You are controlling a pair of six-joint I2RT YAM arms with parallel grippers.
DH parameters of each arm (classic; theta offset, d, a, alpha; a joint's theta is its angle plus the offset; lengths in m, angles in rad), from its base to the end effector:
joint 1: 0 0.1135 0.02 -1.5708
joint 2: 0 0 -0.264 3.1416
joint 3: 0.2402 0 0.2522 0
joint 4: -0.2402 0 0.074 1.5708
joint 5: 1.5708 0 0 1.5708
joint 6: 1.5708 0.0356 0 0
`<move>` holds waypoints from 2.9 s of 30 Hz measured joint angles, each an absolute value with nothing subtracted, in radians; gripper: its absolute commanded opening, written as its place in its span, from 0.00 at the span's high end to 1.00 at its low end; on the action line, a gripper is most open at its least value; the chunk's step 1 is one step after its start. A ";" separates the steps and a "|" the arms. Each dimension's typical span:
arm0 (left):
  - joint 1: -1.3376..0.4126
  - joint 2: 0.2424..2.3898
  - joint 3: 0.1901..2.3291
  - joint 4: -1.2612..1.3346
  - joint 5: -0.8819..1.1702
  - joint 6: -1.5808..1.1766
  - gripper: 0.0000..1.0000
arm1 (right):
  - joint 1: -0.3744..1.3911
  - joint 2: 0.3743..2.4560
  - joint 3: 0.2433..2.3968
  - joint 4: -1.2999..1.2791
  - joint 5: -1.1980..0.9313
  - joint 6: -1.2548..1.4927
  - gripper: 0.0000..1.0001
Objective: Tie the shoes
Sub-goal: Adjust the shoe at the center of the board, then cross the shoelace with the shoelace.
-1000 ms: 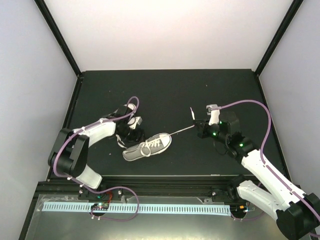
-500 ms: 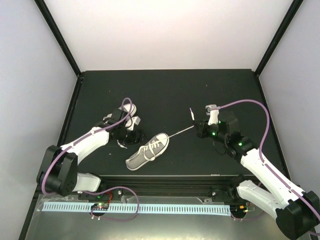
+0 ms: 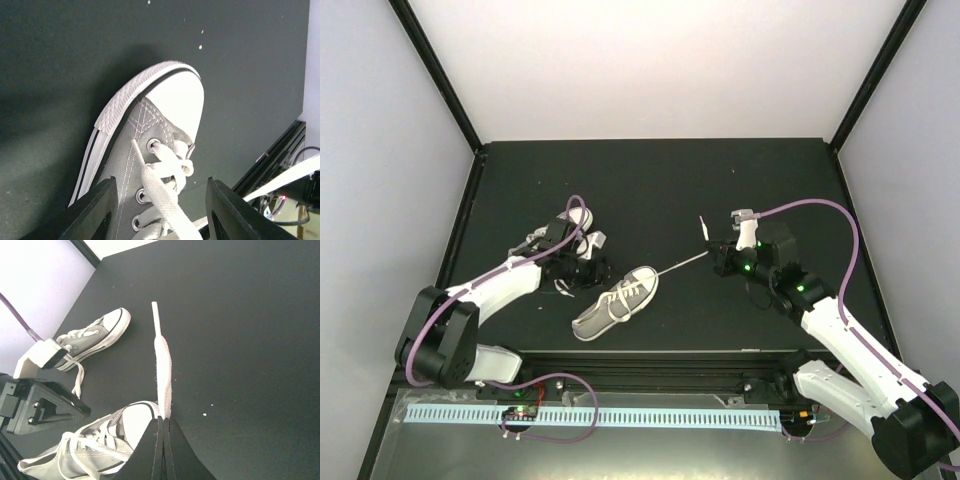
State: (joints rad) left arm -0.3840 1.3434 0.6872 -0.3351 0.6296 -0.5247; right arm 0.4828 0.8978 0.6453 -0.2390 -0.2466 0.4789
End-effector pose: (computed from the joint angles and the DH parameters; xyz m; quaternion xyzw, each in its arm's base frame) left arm 0.2216 -0.1121 0.1828 0.0242 0.9152 -0.3858 0.1139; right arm 0.1760 0.1021 0.2656 -0.0648 0.8513 0.3294 0.4033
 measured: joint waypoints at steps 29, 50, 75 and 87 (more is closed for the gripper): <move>-0.403 1.348 0.690 -0.366 0.481 -0.492 0.98 | 0.601 1.176 0.582 -0.141 -0.336 0.579 0.98; -0.547 1.423 0.512 -0.234 0.516 -0.589 0.99 | 0.730 1.581 0.665 0.067 -0.403 0.676 0.98; -0.590 1.412 0.594 -0.231 0.405 -0.611 0.98 | 0.730 1.296 0.529 -0.088 -0.220 0.657 0.98; -0.351 1.073 0.727 -0.323 0.386 -0.467 0.98 | 0.644 0.913 0.654 -0.335 0.088 0.574 0.98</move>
State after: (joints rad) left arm -0.3508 1.0729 0.7265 -0.3229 0.3862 -0.4667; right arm 0.6437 0.9131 0.6540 -0.3347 0.0879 0.5743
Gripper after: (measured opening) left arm 0.021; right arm 0.024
